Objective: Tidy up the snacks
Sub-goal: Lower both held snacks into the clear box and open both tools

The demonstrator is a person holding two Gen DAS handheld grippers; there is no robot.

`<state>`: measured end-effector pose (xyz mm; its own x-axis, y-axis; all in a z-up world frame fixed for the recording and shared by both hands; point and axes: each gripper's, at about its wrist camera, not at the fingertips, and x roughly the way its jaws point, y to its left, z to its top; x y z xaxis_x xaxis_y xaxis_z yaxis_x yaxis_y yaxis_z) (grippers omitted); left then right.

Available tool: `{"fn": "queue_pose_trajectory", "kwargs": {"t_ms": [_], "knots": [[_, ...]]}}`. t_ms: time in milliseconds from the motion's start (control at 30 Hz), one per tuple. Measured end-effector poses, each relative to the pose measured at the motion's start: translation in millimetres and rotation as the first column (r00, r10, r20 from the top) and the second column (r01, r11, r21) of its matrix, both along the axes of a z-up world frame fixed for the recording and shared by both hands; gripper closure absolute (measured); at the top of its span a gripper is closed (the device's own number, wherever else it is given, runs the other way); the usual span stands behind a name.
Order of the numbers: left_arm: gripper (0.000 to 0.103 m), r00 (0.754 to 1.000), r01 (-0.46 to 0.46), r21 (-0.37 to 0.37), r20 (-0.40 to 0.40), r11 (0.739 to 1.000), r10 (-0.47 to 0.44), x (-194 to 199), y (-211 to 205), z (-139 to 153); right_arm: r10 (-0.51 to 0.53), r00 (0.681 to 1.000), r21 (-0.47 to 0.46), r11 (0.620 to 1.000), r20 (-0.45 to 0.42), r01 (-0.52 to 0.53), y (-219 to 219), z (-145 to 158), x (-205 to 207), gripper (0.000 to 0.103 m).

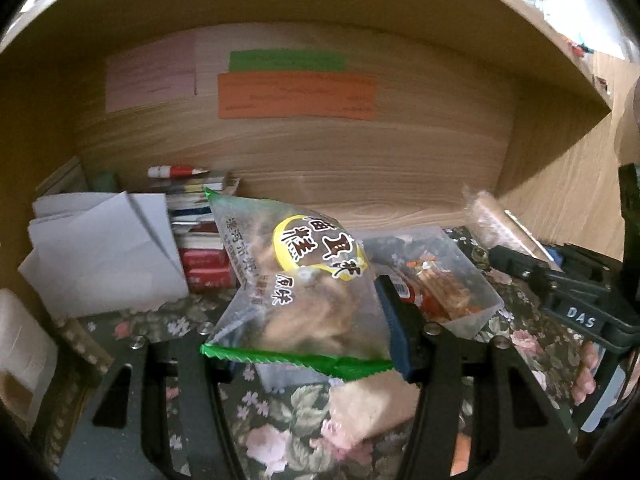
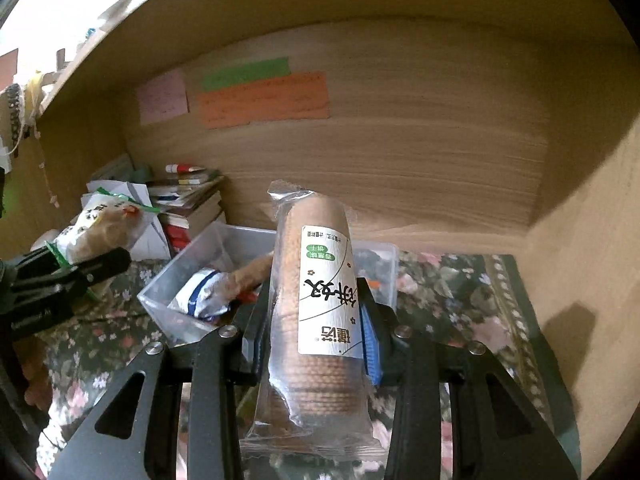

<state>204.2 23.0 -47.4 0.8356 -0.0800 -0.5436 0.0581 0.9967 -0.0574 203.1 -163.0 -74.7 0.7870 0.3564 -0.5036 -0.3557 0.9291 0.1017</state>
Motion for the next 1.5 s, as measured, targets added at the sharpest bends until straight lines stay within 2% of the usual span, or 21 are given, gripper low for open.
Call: {"fn": "queue_pose_trajectory", "kwargs": {"t_ms": [267, 533, 800, 933, 1000, 1133, 1300, 1500], "knots": [[0.047, 0.997, 0.017, 0.002, -0.072, 1.0, -0.017, 42.2, -1.8, -16.4, 0.024, 0.998, -0.033, 0.999, -0.062, -0.026, 22.0, -11.9, 39.0, 0.069], [0.047, 0.991, 0.018, 0.004, -0.134, 1.0, -0.018, 71.4, -0.4, -38.5, 0.037, 0.991, -0.083, 0.995, -0.132, -0.049, 38.8, -36.3, 65.5, 0.069], [0.047, 0.987, 0.008, 0.016, -0.161, 1.0, -0.006, 88.6, -3.0, -50.6, 0.038, 0.984, -0.098, 0.994, -0.175, -0.056, 42.3, -50.6, 77.5, 0.069], [0.045, 0.989, 0.008, 0.024, -0.148, 1.0, -0.004, 85.6, -3.8, -49.6, 0.041, 0.982, -0.101, 0.993, -0.185, -0.06, 43.7, -52.7, 79.3, 0.067], [0.039, 0.99, 0.005, 0.029, -0.138, 1.0, -0.001, 82.0, -3.8, -47.2, 0.02, 0.987, -0.114, 0.993, -0.16, -0.039, 41.9, -48.4, 75.7, 0.066], [0.033, 0.993, -0.002, 0.015, -0.115, 1.0, 0.004, 69.1, -1.5, -37.5, 0.03, 0.99, -0.093, 0.995, -0.141, -0.043, 35.6, -38.0, 67.8, 0.059], [0.014, 0.997, -0.007, 0.002, -0.072, 1.0, 0.007, 47.6, -1.3, -19.0, 0.032, 0.996, -0.088, 0.995, -0.088, -0.04, 26.0, -22.7, 47.0, 0.05], [0.003, 0.999, 0.007, 0.009, -0.054, 1.0, -0.007, 18.1, -6.7, -9.7, 0.047, 0.998, -0.076, 0.996, -0.028, -0.049, 14.2, -6.3, 13.2, 0.043]]}}
